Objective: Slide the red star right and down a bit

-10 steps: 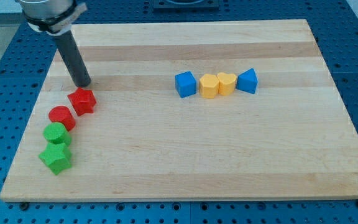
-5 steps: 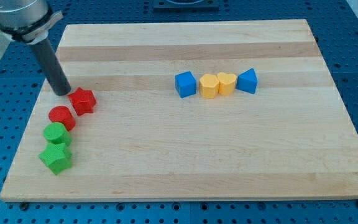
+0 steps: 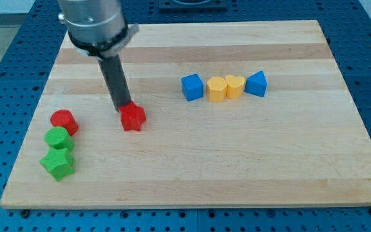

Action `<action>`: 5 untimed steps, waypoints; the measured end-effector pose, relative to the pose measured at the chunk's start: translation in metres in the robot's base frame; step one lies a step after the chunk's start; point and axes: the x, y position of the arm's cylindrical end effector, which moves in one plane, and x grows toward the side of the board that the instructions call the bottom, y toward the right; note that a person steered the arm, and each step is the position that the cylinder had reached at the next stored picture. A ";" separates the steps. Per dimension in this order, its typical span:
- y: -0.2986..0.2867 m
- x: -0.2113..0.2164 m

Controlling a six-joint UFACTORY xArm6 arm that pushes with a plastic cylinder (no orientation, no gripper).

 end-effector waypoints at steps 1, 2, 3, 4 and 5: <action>-0.008 0.051; -0.011 0.043; 0.004 0.004; 0.051 -0.002; 0.067 0.044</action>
